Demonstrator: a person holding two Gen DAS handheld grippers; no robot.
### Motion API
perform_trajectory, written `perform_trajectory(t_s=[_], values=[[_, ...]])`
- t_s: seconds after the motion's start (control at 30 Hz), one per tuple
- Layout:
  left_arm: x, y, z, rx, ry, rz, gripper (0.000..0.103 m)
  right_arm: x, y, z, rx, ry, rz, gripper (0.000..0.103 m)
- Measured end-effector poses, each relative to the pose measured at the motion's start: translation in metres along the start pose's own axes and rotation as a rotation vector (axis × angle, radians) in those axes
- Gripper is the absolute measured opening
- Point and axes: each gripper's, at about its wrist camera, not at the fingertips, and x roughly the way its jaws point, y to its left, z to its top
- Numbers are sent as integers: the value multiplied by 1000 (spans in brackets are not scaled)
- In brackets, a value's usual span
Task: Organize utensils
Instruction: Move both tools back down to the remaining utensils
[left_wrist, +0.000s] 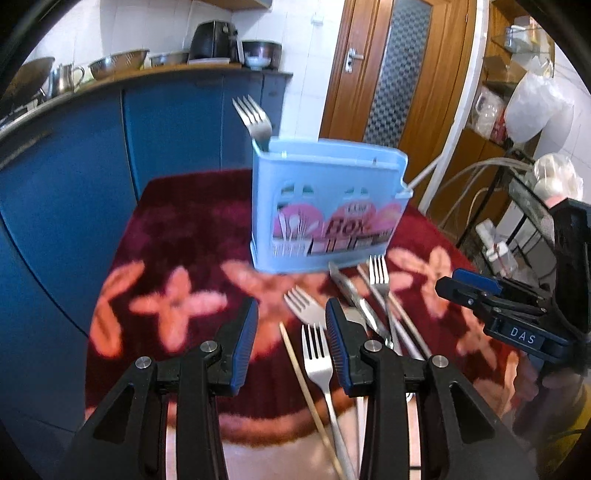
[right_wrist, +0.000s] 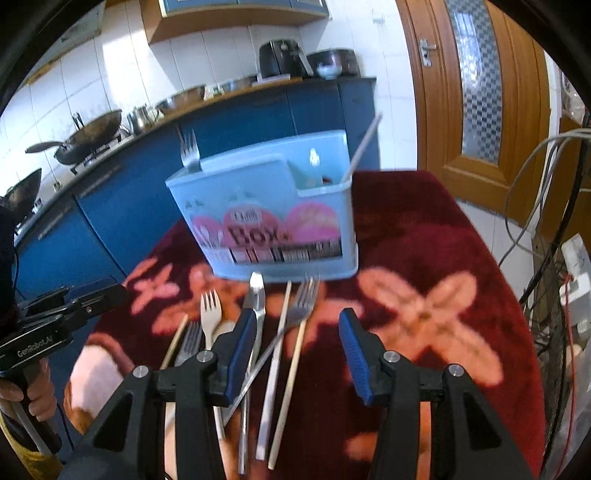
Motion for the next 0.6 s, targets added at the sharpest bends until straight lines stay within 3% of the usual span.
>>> perform_trajectory(t_s=[0.6], values=[[51, 0, -35, 2, 221, 9, 38, 42, -4, -17, 7, 168, -6, 38]])
